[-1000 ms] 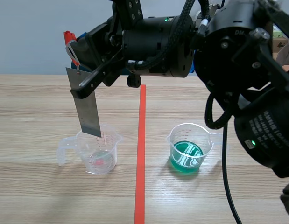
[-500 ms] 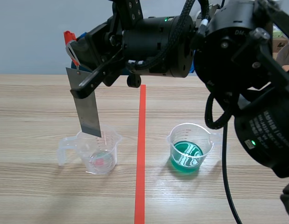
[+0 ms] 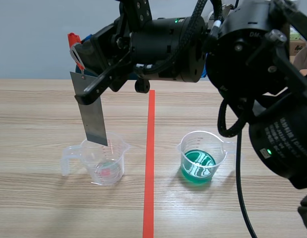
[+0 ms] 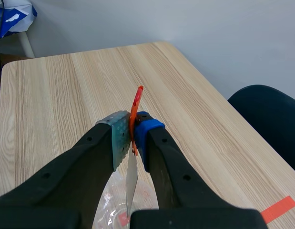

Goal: Do the redox reaction experiment

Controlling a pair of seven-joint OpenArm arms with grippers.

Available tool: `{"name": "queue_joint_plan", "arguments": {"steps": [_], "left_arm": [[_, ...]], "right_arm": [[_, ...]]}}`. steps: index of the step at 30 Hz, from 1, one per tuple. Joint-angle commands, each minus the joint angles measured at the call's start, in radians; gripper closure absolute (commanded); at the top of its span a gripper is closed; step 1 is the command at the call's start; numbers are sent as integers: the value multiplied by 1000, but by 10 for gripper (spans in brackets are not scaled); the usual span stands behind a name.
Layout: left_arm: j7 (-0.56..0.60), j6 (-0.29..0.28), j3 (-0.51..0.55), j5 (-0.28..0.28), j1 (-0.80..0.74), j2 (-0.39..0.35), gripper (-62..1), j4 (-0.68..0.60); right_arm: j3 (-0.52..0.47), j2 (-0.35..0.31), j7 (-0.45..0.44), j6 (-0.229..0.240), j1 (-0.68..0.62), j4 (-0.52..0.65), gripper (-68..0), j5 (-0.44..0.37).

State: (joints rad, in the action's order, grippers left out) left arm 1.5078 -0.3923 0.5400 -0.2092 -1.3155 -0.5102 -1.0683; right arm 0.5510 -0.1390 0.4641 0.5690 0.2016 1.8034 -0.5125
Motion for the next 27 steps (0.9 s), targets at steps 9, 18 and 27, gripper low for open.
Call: {"name": "queue_joint_plan", "arguments": {"steps": [9,18,27], "left_arm": [[37,2,3,6,-1,-3,-623,-4],[37,2,3,6,-1,-3,-623,-4],[37,2,3,6,-1,-3,-623,-4]], "right_arm": [[-6,1,-21,0,13,-3,-6,-9],[29,1,-84,0,12,-80,-6,47],[79,1,-227,0,12,-190,-6,172]]}}
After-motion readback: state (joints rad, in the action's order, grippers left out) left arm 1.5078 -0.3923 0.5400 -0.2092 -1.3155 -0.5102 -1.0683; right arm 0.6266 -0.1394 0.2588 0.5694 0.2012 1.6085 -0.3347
